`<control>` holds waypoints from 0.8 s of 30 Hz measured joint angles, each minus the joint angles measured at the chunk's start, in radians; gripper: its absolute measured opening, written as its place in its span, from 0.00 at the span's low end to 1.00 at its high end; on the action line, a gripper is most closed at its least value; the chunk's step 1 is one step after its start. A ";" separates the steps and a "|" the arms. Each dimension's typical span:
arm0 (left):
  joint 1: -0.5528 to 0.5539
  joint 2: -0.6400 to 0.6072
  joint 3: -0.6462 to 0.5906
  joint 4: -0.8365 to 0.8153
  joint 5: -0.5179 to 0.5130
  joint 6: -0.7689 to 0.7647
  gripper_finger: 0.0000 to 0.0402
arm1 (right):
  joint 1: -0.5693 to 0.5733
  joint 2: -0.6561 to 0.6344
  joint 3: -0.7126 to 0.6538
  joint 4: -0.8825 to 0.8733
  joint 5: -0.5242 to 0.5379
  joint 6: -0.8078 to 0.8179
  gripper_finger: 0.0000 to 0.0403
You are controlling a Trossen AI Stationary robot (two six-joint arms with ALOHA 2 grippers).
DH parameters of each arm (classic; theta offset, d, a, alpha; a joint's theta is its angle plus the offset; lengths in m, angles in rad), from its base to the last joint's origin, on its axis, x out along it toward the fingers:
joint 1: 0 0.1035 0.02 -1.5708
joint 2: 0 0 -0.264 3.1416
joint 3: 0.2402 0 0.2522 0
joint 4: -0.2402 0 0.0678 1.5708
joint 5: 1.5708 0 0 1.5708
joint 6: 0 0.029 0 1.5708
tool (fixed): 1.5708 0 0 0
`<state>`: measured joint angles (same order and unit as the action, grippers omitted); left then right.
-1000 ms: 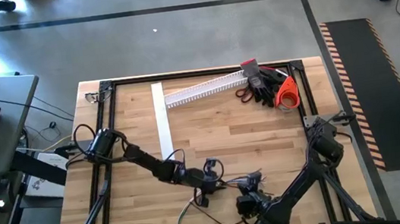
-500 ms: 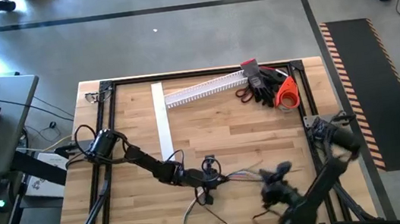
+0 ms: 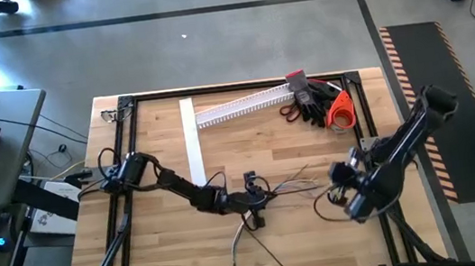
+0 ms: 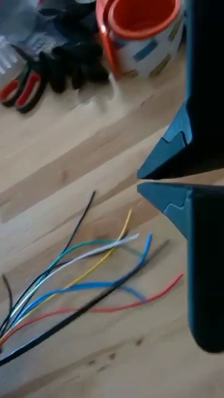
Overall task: Ziptie cables
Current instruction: Wrap the cable wires with the black zip tie
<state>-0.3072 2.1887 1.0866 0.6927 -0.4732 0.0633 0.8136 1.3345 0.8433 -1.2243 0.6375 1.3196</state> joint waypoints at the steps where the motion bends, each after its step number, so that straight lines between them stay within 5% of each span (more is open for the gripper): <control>1: 0.001 0.000 0.000 -0.012 0.002 -0.004 0.01 | -0.017 -0.015 0.003 -0.006 -0.018 -0.034 0.03; 5: 0.001 0.000 0.000 -0.057 0.012 -0.029 0.01 | -0.054 -0.045 0.030 0.137 -0.005 -0.285 0.15; 10: -0.008 0.000 0.000 -0.052 0.027 -0.026 0.01 | -0.051 0.018 -0.023 0.767 0.041 -0.736 0.31; 14: -0.018 0.000 0.000 -0.043 0.028 -0.002 0.02 | -0.079 0.163 -0.089 1.115 0.062 -0.897 0.37; 24: -0.028 0.000 0.000 -0.044 0.082 0.001 0.03 | -0.151 0.452 -0.029 1.176 0.112 -0.939 0.31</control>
<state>-0.3351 2.1887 1.0866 0.6483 -0.3912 0.0639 0.6622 1.7863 0.8144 -0.0479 0.7498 0.3803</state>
